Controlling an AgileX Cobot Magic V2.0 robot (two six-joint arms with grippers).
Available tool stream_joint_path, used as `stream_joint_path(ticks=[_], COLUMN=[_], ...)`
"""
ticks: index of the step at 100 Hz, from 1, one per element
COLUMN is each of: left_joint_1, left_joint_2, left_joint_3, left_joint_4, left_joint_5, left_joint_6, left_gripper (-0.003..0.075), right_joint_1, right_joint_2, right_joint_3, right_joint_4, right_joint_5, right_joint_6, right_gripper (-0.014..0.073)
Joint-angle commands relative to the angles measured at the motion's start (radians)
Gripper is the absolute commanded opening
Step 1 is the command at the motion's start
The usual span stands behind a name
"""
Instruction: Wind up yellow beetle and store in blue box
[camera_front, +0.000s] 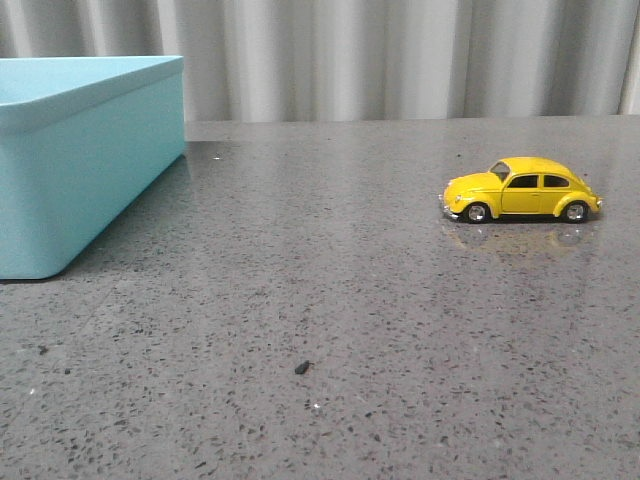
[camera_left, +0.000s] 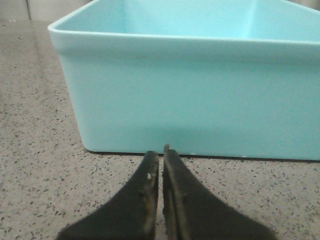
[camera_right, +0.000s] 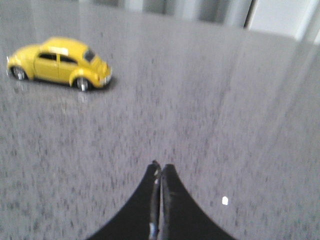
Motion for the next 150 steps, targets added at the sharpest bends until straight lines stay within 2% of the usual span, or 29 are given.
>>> stream_joint_path(ticks=[1, 34, 78, 150], left_joint_1=[-0.001, -0.001, -0.001, -0.001], left_joint_2=[-0.032, -0.032, -0.032, -0.032], left_joint_3=[0.026, 0.026, 0.026, 0.026], left_joint_4=[0.002, 0.016, 0.022, 0.023], left_joint_5=[-0.093, -0.115, -0.117, -0.117], left_joint_6=[-0.007, -0.007, -0.007, -0.001], left_gripper=[-0.0021, -0.0021, -0.0021, -0.0021], right_joint_1=[-0.005, -0.005, -0.005, -0.005], right_joint_2=[-0.015, -0.015, -0.015, -0.015], right_joint_3=[0.022, 0.022, 0.022, 0.022], right_joint_4=[-0.006, -0.006, -0.006, -0.006], right_joint_5=[-0.159, -0.197, -0.127, -0.125], right_joint_6=[-0.001, -0.001, -0.001, -0.001], right_gripper=[-0.0050, -0.0050, -0.0050, -0.0050])
